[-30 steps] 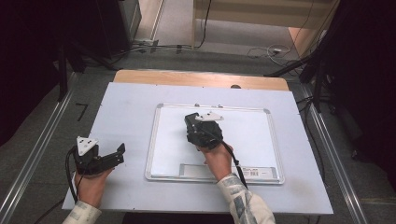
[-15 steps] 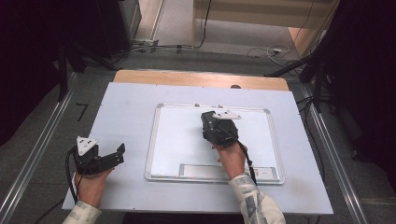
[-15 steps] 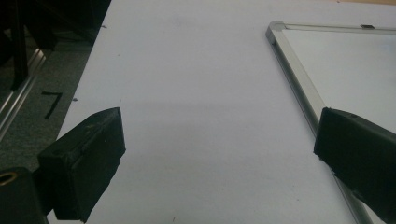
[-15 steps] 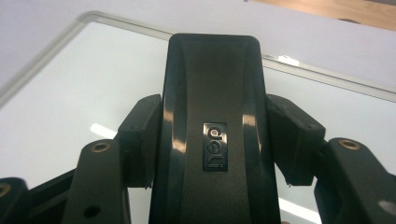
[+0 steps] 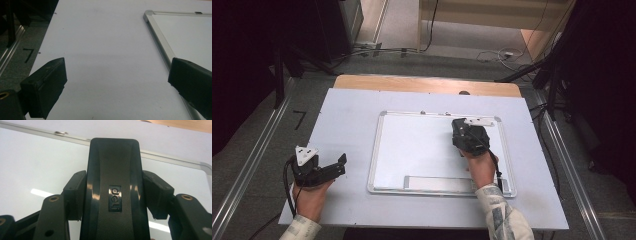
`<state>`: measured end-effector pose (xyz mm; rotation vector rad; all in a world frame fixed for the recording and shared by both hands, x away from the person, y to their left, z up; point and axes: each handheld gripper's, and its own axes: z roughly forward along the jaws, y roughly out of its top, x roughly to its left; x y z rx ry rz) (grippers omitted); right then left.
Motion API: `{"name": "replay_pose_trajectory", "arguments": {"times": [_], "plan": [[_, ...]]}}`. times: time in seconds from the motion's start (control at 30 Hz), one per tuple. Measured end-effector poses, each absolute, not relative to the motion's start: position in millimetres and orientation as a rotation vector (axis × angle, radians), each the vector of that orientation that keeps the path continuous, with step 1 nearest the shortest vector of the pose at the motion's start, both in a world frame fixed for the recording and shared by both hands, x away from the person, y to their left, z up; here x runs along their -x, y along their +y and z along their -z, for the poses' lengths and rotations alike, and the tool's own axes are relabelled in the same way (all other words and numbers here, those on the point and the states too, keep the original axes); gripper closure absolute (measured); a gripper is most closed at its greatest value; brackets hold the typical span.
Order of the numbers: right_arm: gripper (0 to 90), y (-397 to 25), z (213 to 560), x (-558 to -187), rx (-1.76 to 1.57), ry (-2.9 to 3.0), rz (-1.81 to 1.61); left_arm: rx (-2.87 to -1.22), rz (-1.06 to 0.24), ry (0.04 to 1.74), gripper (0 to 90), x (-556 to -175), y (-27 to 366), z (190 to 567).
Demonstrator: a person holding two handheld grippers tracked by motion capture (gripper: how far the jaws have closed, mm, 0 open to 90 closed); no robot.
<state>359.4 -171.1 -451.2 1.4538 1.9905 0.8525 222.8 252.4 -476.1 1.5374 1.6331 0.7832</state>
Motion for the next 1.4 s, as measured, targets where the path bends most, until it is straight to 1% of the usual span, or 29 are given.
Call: {"name": "replay_pose_trajectory", "arguments": {"times": [0.53,1.03,1.4], "plan": [[38.5,-223,461,-383,-1.558,1.893,-0.75,-1.538,-0.786,1.635,2.5,-222,252,476],[38.5,-245,463,-397,-1.607,1.845,-0.713,-1.534,-0.784,1.641,2.5,-222,253,476],[38.4,-259,477,-413,-1.678,1.829,-0.651,-1.533,-0.784,1.642,2.5,-223,254,477]]}}
